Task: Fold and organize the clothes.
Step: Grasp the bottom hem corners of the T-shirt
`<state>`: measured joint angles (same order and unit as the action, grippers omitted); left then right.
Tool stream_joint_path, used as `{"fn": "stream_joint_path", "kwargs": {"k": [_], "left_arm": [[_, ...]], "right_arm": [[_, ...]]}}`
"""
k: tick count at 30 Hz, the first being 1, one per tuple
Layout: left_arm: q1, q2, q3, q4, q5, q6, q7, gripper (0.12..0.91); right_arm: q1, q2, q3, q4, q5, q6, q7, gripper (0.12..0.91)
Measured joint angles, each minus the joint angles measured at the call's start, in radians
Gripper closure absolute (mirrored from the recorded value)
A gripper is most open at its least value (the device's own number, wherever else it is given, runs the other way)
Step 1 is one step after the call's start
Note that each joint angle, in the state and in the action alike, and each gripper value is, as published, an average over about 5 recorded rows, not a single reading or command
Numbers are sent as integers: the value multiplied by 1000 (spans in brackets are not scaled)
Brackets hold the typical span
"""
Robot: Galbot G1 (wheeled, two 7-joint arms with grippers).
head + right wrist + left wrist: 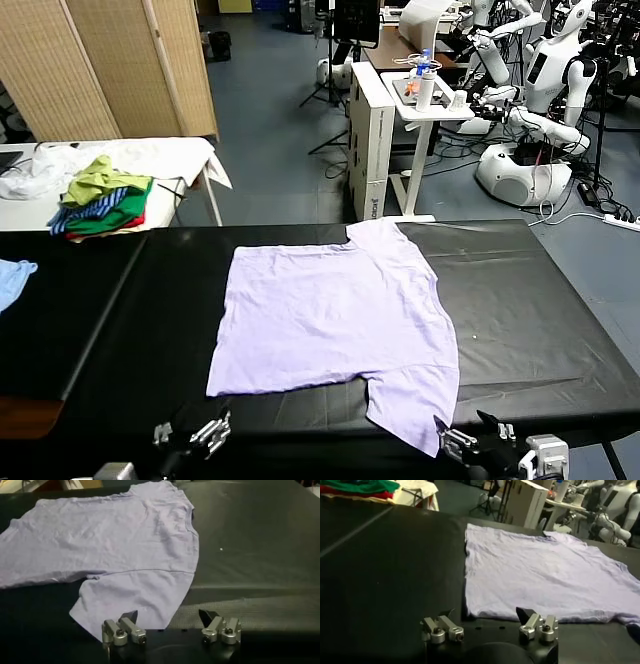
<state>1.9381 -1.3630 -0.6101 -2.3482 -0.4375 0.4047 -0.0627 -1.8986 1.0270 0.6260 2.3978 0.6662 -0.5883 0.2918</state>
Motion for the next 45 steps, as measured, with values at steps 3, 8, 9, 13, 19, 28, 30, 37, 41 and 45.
{"fn": "stream_joint_path", "kwargs": {"k": [3, 8, 9, 13, 19, 28, 30, 37, 41, 45], "left_arm": [[-15, -2, 2, 14, -6, 2, -6, 123], [-52, -4, 5, 55, -15, -2, -13, 123], [-59, -3, 5, 63, -16, -3, -15, 123], [-80, -1, 3, 90, -22, -6, -19, 123], [-92, -1, 5, 108, -23, -7, -21, 228], [-93, -1, 6, 114, -22, -12, -20, 594], [-92, -1, 6, 114, -22, -13, -20, 679], [-78, -8, 7, 102, -15, -16, -21, 837], [-61, -12, 7, 84, -3, -17, -30, 883], [-24, -13, 1, 53, 4, -18, -40, 884]], "right_arm": [[3, 5, -5, -7, -2, -1, 0, 118], [5, 17, -14, -18, -3, -4, 1, 154], [5, 18, -14, -21, -3, -5, 1, 182], [8, 24, -17, -33, -3, -5, 0, 336], [7, 31, -25, -39, -3, -6, -1, 640], [2, 32, -27, -44, -2, -7, -6, 885], [-3, 32, -25, -40, -2, -7, -7, 886], [-46, 21, -6, 2, 1, -11, 12, 886], [-90, 18, 8, 39, 2, -13, 30, 886], [-129, 16, 13, 66, 4, -13, 35, 886]]}}
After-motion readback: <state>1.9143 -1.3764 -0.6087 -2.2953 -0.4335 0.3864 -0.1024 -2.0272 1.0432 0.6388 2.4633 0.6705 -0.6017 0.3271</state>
